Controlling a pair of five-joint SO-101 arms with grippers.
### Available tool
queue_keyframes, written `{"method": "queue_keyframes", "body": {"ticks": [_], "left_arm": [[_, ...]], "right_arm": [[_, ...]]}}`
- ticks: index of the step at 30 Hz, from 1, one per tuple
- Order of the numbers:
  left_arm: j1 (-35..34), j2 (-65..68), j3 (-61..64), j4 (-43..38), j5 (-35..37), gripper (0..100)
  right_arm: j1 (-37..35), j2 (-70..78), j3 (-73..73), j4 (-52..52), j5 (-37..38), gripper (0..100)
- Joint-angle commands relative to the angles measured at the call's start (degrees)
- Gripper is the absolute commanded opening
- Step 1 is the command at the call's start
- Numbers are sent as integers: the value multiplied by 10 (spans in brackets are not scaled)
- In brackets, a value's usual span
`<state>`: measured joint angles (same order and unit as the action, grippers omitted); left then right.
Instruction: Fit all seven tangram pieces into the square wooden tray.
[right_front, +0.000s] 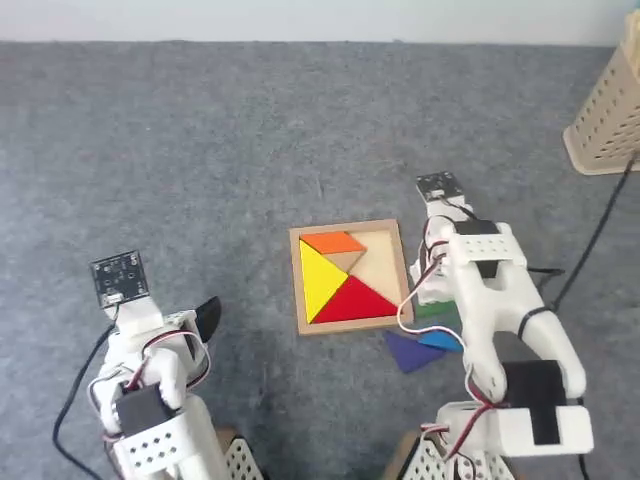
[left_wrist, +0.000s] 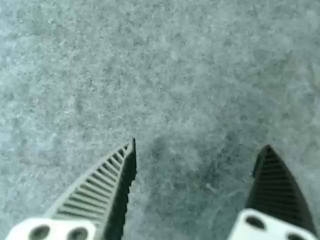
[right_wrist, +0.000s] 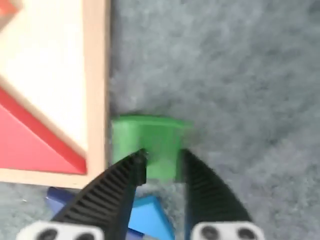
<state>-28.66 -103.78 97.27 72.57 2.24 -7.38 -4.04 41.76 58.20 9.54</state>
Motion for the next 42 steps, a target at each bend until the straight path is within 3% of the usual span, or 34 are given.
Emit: {"method": "queue_keyframes", "body": {"ticks": [1, 14, 20, 25, 29, 35, 42], "left_arm": [[1, -7, -7, -1, -1, 354], [1, -7, -7, -1, -1, 354], [1, -7, -7, -1, -1, 354], [1, -7, -7, -1, -1, 354], [1, -7, -7, -1, -1, 354], [1, -7, -7, -1, -1, 354], [1, -7, -7, -1, -1, 354]], "right_arm": [[-12, 16, -26, -2, -6, 12], [-15, 11, -187, 126, -6, 6], [-16, 30, -145, 97, -7, 14], [-22, 59, -121, 70, -40, 169], [-55, 91, -125, 63, -43, 235], [-64, 114, -127, 47, -43, 240], [-78, 11, -105, 54, -44, 239]]}}
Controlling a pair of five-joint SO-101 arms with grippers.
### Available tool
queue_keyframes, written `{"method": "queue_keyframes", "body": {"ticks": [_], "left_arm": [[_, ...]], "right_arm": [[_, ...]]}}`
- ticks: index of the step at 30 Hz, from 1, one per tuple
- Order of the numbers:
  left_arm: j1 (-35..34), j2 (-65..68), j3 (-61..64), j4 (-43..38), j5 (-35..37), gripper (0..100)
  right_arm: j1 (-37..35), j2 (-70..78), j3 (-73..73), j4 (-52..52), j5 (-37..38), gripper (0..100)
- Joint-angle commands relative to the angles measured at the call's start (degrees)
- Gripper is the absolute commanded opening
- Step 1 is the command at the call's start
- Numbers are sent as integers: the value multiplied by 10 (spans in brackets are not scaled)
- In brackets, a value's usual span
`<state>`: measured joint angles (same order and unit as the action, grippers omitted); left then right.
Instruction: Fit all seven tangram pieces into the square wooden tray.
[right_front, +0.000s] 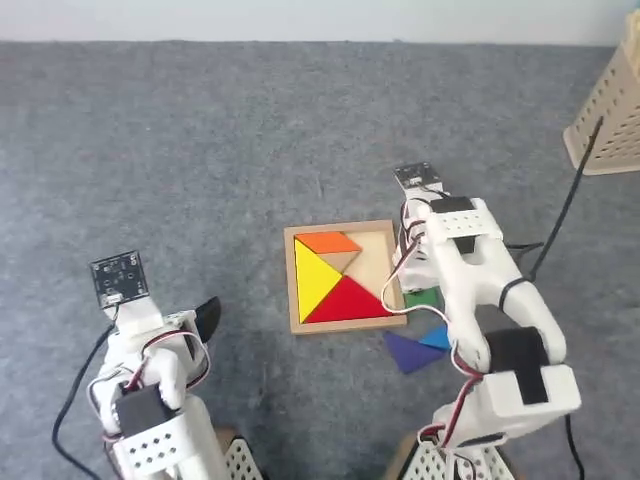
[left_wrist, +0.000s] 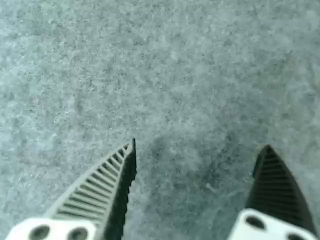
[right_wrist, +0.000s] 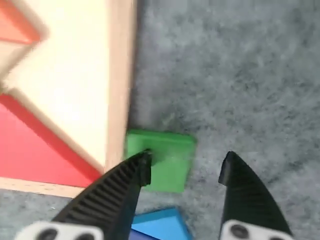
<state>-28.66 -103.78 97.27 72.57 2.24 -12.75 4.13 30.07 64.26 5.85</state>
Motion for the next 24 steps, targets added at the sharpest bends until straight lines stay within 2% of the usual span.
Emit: {"method": "queue_keyframes", "body": {"ticks": [1, 7, 15, 24], "left_arm": [[1, -7, -7, -1, -1, 354], [1, -7, -7, -1, -1, 354], [1, -7, -7, -1, -1, 354], [1, -7, -7, -1, -1, 354]], "right_arm": [[-33, -82, 23, -15, -7, 239], [-61, -81, 70, -59, -5, 239], [22, 9, 41, -47, -2, 239], [44, 14, 32, -40, -2, 239]]}}
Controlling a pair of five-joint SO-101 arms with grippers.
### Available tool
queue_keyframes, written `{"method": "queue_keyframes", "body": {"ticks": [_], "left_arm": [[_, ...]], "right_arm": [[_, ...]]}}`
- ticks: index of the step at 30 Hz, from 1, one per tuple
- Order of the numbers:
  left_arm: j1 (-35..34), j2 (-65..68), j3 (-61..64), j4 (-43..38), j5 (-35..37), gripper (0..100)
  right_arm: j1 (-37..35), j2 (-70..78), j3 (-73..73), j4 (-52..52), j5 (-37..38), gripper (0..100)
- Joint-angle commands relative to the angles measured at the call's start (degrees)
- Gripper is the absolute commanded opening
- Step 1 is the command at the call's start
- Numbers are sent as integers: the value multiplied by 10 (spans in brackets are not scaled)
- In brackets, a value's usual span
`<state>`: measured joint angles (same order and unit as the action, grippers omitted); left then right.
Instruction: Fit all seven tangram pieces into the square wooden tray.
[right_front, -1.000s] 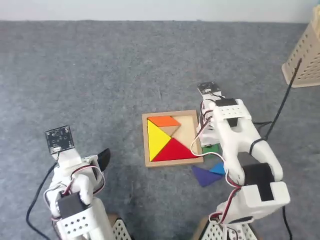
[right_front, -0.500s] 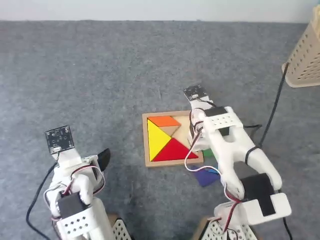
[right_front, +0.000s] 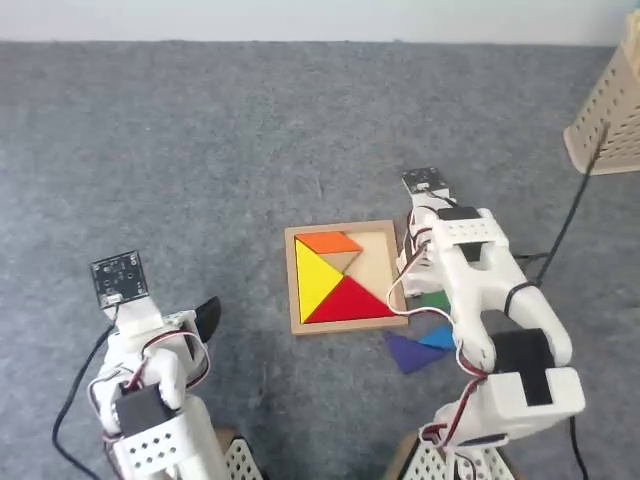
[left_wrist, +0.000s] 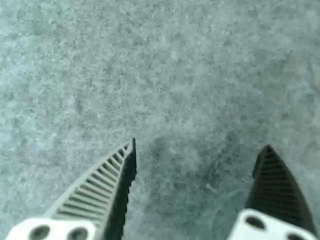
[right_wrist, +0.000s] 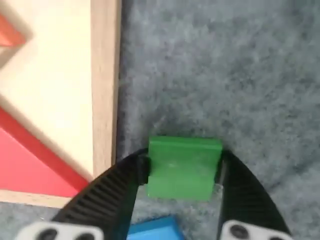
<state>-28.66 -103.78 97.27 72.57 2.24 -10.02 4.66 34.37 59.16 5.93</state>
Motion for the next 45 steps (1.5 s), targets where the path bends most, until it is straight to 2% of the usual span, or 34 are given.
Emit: {"method": "queue_keyframes", "body": {"ticks": [1, 3, 9, 16, 23, 28, 33, 45], "left_arm": [[1, -7, -7, -1, -1, 354], [1, -7, -7, -1, -1, 354], [1, -7, -7, -1, -1, 354], [1, -7, -7, -1, -1, 354], [1, -7, -7, -1, -1, 354], [1, -7, -7, -1, -1, 354], [1, -7, -7, -1, -1, 354], [1, -7, -7, -1, -1, 354]], "right_arm": [[15, 9, -10, 10, -4, 237], [13, 10, -10, 10, -4, 213], [14, 6, -13, 10, -3, 46], [-4, -93, -22, 29, -1, 28], [-95, -144, -86, 65, 0, 27], [-156, -78, -193, 102, 85, 27], [-200, 22, -243, 125, 209, 27], [-203, 77, -245, 76, 255, 32]]}}
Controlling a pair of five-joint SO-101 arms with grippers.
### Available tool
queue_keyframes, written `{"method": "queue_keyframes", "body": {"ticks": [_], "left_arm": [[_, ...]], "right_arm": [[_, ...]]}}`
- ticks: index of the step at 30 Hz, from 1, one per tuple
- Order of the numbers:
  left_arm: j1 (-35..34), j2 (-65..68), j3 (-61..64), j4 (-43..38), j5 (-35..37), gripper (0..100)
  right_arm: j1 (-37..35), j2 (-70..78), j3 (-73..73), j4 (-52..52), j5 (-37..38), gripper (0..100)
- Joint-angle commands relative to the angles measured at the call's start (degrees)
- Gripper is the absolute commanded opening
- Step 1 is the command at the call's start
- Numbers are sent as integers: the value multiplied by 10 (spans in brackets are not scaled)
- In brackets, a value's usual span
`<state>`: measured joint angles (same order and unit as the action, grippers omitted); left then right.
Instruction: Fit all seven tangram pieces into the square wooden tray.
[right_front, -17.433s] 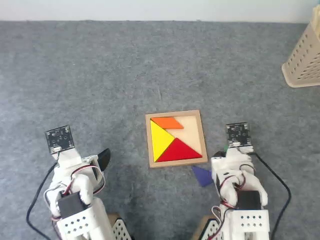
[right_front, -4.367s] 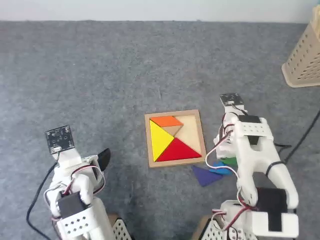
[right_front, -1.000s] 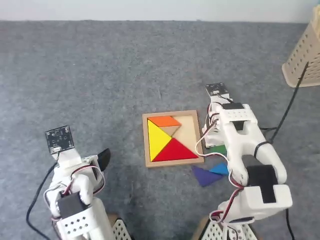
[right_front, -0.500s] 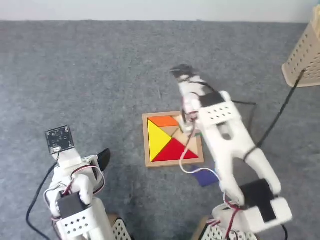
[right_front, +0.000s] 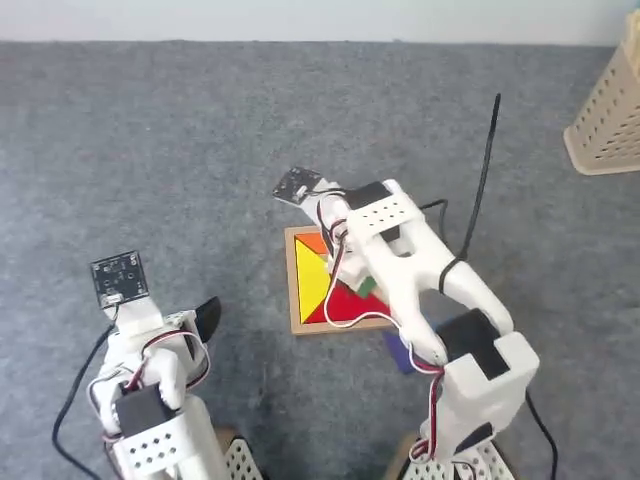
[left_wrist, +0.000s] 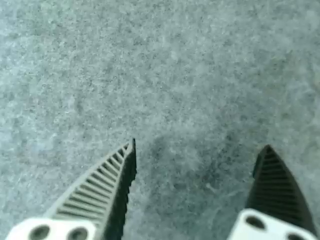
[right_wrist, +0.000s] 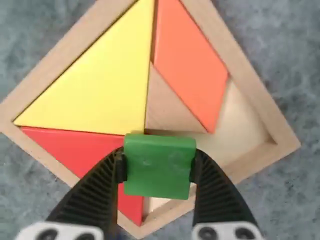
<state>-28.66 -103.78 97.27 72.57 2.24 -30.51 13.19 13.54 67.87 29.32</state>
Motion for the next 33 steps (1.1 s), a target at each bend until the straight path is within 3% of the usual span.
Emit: {"method": "queue_keyframes", "body": {"ticks": [1, 8, 17, 22, 31, 33], "left_arm": [[1, -7, -7, -1, -1, 354], [1, -7, -7, -1, -1, 354], [1, -7, -7, -1, -1, 354], [1, -7, -7, -1, -1, 354], [1, -7, -7, -1, -1, 354], [1, -7, -7, -1, -1, 354]], "right_arm": [[2, -10, -37, -11, 28, 32], [0, -7, -34, -7, 56, 147], [2, -10, -35, -6, 37, 154], [1, -12, -34, 7, 34, 210], [6, -15, -37, 7, 12, 204], [15, -29, -34, 7, 10, 150]]}}
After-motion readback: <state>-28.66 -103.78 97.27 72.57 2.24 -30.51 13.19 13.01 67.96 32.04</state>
